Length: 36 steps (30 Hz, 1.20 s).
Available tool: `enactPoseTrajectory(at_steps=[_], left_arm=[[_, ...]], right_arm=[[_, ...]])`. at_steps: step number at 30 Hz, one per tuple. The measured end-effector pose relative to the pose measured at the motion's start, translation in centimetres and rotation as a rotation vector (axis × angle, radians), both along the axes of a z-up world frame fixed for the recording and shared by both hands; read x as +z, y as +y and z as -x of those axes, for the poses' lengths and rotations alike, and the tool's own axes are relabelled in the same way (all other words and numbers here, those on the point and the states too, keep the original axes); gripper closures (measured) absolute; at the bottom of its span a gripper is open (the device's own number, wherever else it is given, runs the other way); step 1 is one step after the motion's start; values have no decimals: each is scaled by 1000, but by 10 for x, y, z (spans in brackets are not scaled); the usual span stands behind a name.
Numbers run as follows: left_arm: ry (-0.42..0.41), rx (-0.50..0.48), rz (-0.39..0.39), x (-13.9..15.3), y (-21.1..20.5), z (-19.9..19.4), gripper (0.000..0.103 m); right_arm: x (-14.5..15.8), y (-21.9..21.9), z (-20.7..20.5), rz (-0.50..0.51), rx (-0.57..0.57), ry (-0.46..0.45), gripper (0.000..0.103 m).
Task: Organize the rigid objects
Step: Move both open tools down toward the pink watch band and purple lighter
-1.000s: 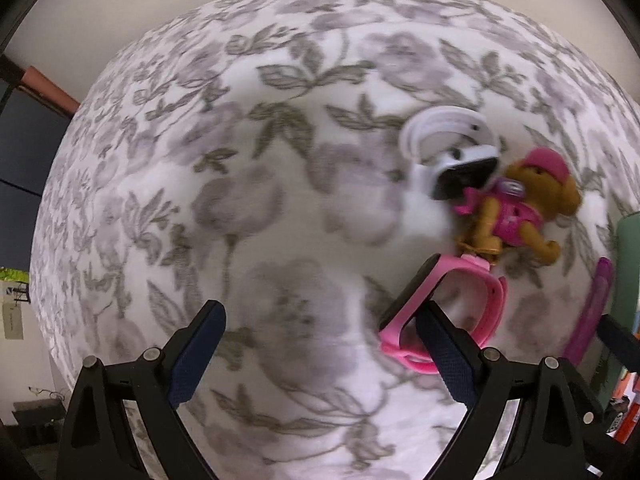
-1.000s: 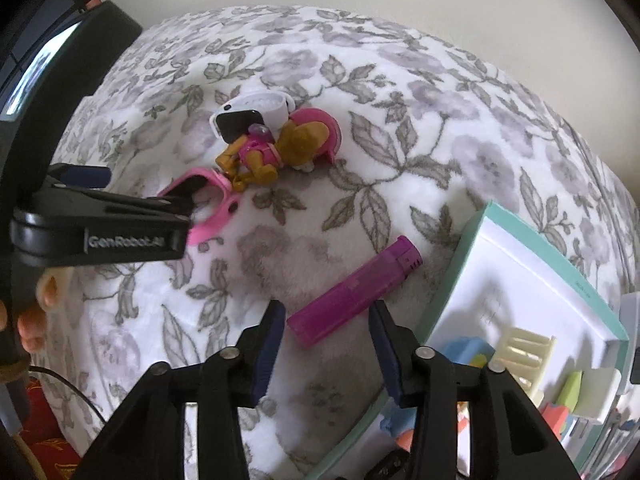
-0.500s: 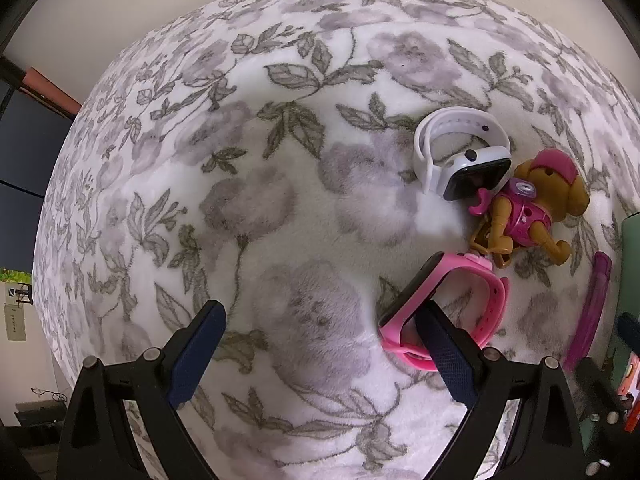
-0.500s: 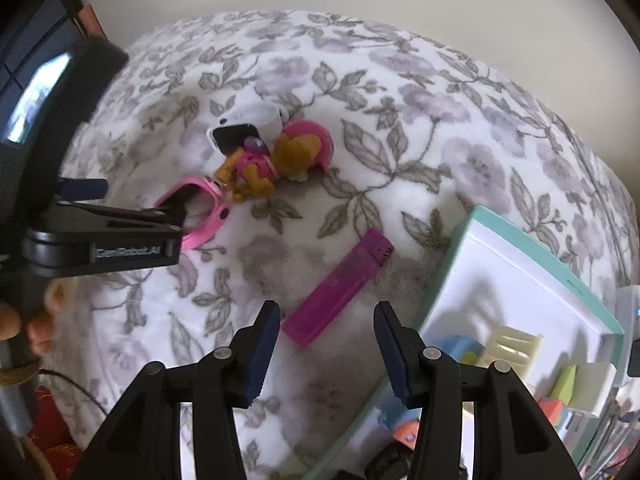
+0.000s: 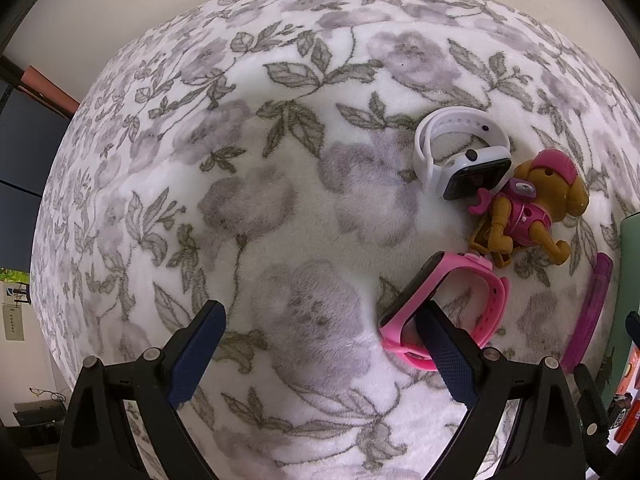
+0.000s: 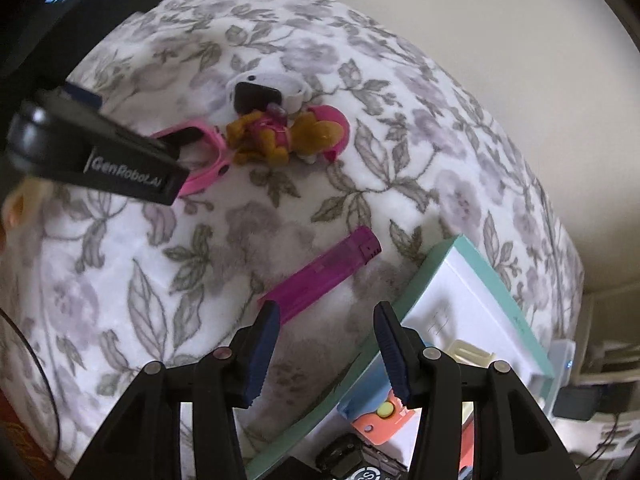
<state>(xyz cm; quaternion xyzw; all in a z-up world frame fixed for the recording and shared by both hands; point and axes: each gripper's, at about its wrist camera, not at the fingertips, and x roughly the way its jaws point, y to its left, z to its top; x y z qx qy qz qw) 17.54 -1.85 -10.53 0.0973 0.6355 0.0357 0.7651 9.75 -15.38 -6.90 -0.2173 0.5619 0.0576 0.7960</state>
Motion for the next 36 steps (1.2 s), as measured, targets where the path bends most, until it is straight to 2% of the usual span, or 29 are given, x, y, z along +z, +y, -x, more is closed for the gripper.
enactPoseTrajectory(at_steps=[6,10,13,15,20,27,31,36], left_arm=[[1,0,1,0,1,0,6],[2,-1,0,0,0,0,6],[1,-5,1,0,0,0,6],[3,-7,3,0,0,0,6],[7,-5,11,0,1,0,6],[12,-1,23,0,2,0,6],[11,-4,23,-1,2,0,6],[16,3,32,-1,3,-1,6]], right_arm=[[1,1,-1,-13,0,1,50],[11,2,8,87,20,-32,50],[12,5,10,114,30,-33,50],[8,9,11,120,44,-16,50],[-10,22,14,213,104,10,50],[-14,22,4,154,73,-13,50],[-12,12,-5,69,8,-42,50],[-13,-4,-18,-86,-88,-63,50]])
